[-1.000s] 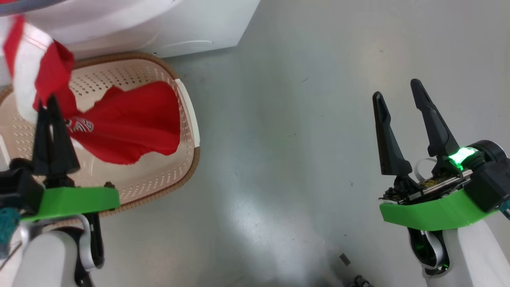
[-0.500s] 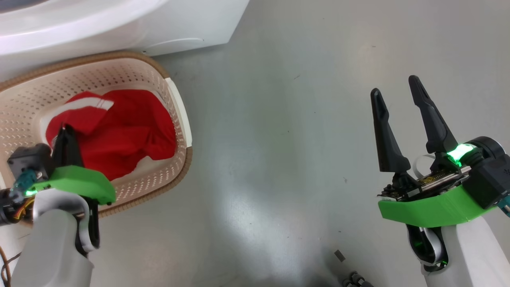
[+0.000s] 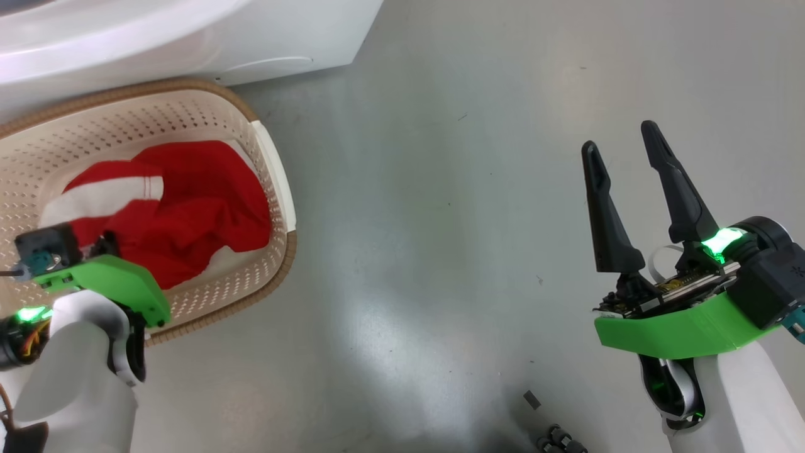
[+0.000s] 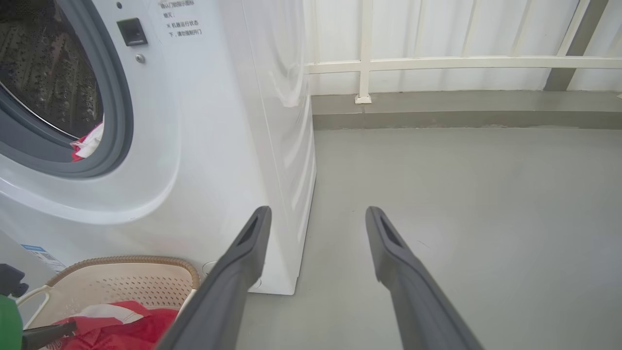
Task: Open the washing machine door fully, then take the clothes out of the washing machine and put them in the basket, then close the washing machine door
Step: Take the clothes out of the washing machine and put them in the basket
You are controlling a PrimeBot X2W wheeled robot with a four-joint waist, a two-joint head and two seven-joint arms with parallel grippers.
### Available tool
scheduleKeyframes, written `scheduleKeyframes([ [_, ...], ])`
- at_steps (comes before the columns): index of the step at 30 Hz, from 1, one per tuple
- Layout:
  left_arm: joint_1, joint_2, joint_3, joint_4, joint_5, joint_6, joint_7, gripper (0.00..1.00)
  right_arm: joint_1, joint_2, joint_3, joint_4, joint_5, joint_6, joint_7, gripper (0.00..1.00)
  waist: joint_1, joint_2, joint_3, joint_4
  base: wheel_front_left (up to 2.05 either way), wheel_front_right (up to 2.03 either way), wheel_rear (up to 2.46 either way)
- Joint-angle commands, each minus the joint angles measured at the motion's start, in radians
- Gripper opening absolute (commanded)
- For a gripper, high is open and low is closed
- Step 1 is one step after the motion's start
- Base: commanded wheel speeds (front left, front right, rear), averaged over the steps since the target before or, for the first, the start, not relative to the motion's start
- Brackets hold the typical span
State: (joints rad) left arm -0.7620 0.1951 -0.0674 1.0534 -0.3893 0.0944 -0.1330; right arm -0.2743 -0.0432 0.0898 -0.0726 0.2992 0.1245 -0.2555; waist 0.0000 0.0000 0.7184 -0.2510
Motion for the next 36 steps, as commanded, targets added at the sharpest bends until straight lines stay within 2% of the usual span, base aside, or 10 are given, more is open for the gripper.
scheduleKeyframes([
  [1,0.002,0.022,0.019,0.011,-0.009,-0.011,0.000,0.00,0.002,-0.007,0.025,-0.020,0.005,0.006,-0.006,1.00,0.0000,0.0000,0.000,0.000,0.00,0.00,0.00],
  [7,-0.029,0.012,0.022,0.098,-0.028,-0.038,-0.039,0.00,0.006,-0.007,0.030,-0.016,0.003,0.006,-0.006,1.00,0.0000,0.0000,-0.007,-0.001,0.00,0.00,0.00],
  [8,-0.033,0.011,0.020,0.108,-0.028,-0.042,-0.046,0.16,0.007,-0.007,0.028,-0.014,0.001,0.006,-0.006,1.00,0.0000,0.0000,-0.009,0.000,0.00,0.00,0.00],
  [10,-0.041,0.007,0.017,0.120,-0.028,-0.046,-0.062,0.60,0.010,-0.007,0.023,-0.007,-0.005,0.006,-0.006,1.00,0.0000,0.0000,-0.015,0.003,0.00,0.00,0.00],
  [11,-0.045,0.005,0.013,0.125,-0.026,-0.047,-0.069,0.89,0.011,-0.007,0.022,-0.004,-0.008,0.006,-0.006,1.00,0.0000,0.0000,-0.019,0.004,0.00,0.00,0.00],
  [12,-0.048,0.003,0.011,0.127,-0.025,-0.048,-0.077,1.00,0.013,-0.007,0.021,-0.001,-0.010,0.006,-0.006,1.00,0.0000,0.0000,-0.022,0.006,0.00,0.00,0.00],
  [18,-0.050,-0.002,0.002,0.131,-0.022,-0.056,-0.108,1.00,0.021,-0.007,0.022,0.006,-0.017,0.006,-0.006,1.00,0.0000,0.0000,-0.050,0.018,0.00,0.00,0.00],
  [25,-0.020,-0.015,0.014,0.071,-0.034,-0.062,-0.126,1.00,0.032,-0.007,0.007,0.011,-0.045,0.006,-0.006,1.00,0.0000,0.0000,-0.086,0.032,0.00,0.00,0.00],
  [36,0.101,-0.050,-0.002,-0.194,0.010,-0.050,-0.129,1.00,0.049,-0.007,-0.024,0.027,-0.086,0.006,-0.006,1.00,0.0000,0.0000,-0.157,0.064,0.00,0.00,0.00],
])
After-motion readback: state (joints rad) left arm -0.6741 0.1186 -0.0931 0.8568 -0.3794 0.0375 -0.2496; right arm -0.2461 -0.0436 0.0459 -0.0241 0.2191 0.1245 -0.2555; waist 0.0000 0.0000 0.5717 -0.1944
